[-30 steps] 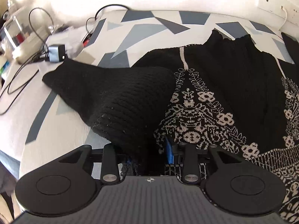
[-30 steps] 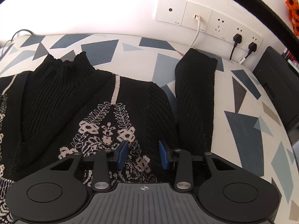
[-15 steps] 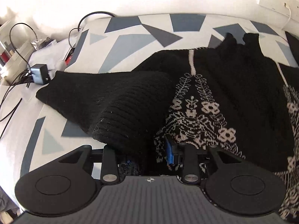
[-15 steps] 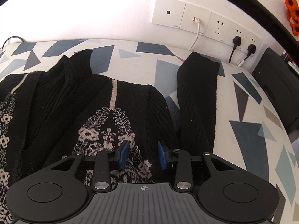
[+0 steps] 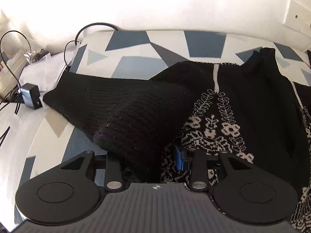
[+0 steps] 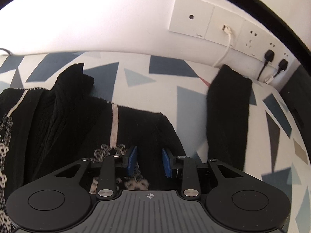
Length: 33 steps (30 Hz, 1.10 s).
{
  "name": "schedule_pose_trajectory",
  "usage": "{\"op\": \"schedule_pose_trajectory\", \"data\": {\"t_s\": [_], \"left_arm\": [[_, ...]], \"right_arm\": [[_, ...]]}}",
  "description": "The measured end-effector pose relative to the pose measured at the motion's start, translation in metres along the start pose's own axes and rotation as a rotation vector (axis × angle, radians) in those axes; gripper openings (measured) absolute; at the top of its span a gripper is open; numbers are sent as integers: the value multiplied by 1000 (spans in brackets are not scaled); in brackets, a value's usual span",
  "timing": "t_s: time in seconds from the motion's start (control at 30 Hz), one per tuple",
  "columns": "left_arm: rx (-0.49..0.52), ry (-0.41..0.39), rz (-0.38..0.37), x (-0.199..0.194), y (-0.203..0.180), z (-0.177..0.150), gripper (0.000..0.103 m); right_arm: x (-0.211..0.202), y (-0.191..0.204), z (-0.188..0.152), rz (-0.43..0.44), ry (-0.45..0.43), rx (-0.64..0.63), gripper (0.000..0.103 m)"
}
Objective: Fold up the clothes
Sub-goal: 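Lower the sweater onto the bed cover with both grippers, spreading it flat, then open both grippers to release the sweater and lift away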
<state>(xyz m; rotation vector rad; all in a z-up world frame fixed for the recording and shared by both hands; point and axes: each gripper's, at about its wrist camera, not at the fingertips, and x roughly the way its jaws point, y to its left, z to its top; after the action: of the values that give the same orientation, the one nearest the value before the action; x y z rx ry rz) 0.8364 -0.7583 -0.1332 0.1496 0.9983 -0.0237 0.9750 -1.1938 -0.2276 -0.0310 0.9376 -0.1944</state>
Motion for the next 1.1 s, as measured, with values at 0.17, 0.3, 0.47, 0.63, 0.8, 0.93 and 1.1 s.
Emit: {"op": "schedule_pose_trajectory", "data": {"t_s": [0.17,0.3,0.47,0.63,0.8,0.93,1.1], "left_arm": [[7,-17,4,11,0,15,40],[4,-26,5,21,0,29,41],[-15,-31,-3,29,3,39,46],[28,-33,86,29,-1,39,79],[46,-48,51,-6,6,22,86],[62,-126,-4,-55,14,-5,94],[79,-170,-136,-113,22,-44,98]], "right_arm": [[17,6,22,-12,-14,-10,27],[28,10,38,-25,-20,-13,27],[37,12,51,-28,-12,-27,27],[30,-4,50,47,6,69,40],[-29,-37,25,177,-151,228,79],[-100,-72,-22,200,-312,289,84],[-159,-103,-112,143,-342,333,86]]}}
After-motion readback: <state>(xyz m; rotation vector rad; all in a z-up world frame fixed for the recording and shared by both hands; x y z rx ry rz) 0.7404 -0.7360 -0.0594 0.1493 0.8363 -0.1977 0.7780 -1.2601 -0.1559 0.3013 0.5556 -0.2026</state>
